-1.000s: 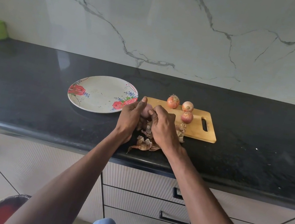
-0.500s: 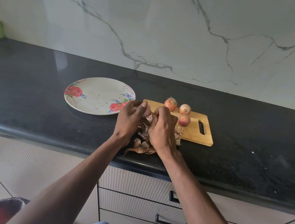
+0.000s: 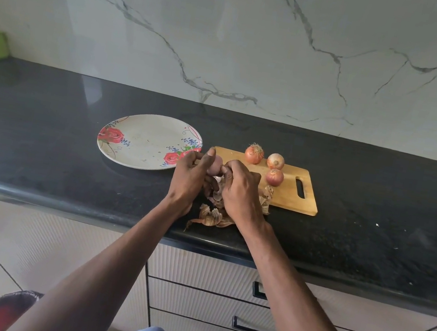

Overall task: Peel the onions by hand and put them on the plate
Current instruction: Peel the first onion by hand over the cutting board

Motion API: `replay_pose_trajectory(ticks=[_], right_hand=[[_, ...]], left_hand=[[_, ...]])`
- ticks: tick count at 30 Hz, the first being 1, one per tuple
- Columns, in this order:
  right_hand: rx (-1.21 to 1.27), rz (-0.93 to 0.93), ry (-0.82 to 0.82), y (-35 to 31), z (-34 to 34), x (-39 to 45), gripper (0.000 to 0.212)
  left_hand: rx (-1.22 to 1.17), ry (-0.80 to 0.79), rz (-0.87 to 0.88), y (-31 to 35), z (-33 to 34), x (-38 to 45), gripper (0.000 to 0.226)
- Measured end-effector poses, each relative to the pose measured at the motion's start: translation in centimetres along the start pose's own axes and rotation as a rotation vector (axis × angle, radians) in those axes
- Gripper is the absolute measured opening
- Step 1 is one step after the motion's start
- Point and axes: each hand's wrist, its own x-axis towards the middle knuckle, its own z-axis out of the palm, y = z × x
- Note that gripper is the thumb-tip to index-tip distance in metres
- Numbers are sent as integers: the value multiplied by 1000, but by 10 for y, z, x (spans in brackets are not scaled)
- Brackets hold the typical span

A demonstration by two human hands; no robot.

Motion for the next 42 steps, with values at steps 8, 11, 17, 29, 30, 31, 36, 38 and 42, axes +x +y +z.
replay_pose_trajectory(ticks=[8, 11, 17, 29, 30, 31, 36, 38, 42], right_hand=[[8, 12, 112, -2, -2, 0, 21], [-19, -5, 123, -2, 0, 1, 22], [-4, -5, 104, -1, 2, 2, 22], [181, 130, -88, 3, -2, 1, 24], [192, 131, -109, 2, -3, 1, 25], [211, 126, -122, 1, -4, 1, 24], [260, 96, -52, 2, -5, 0, 33], [231, 100, 2, 2, -6, 0, 40], [134, 52, 109, -1, -9, 0, 43]], left_hand=[[45, 7, 103, 0, 3, -6, 15], [142, 8, 193, 0, 3, -9, 27], [322, 102, 321, 0, 7, -15, 28], [36, 84, 68, 1, 0, -8, 29], [21, 80, 63, 2, 0, -8, 29], [15, 76, 63, 3, 0, -8, 27], [-11, 38, 82, 3, 1, -8, 22], [5, 0, 103, 2, 2, -10, 20], [104, -39, 193, 1, 3, -15, 25]])
